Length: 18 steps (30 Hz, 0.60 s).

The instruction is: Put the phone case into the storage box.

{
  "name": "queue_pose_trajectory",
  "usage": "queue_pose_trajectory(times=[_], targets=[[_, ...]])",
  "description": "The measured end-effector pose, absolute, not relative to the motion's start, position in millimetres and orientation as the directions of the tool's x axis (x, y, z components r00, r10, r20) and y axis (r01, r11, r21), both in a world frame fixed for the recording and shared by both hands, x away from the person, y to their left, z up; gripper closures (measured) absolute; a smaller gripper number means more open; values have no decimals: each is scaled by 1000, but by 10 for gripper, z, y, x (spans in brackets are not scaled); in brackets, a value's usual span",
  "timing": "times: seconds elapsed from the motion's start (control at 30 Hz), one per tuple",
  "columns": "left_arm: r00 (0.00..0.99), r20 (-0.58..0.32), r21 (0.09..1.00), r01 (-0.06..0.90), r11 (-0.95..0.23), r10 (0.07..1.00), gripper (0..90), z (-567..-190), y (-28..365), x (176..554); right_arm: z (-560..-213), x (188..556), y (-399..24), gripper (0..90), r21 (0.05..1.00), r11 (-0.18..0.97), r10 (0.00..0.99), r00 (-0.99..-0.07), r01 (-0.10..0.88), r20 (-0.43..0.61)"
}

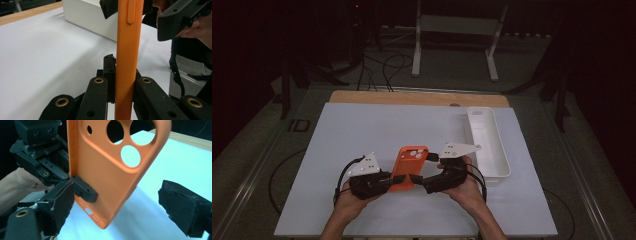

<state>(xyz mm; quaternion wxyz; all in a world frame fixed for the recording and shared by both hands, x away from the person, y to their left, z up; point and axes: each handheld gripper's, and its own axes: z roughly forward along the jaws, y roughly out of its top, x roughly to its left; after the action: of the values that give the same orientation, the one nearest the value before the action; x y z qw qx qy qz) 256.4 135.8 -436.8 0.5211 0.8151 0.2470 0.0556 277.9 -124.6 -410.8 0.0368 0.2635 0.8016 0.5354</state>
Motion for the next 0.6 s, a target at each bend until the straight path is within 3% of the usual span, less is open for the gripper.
queue_pose_trajectory(times=[0.6], targets=[[816,-126,888,346,-301,564,853,-4351,1373,2550,-4076,2713,-1304,99,893,240,492,-841,382,227]])
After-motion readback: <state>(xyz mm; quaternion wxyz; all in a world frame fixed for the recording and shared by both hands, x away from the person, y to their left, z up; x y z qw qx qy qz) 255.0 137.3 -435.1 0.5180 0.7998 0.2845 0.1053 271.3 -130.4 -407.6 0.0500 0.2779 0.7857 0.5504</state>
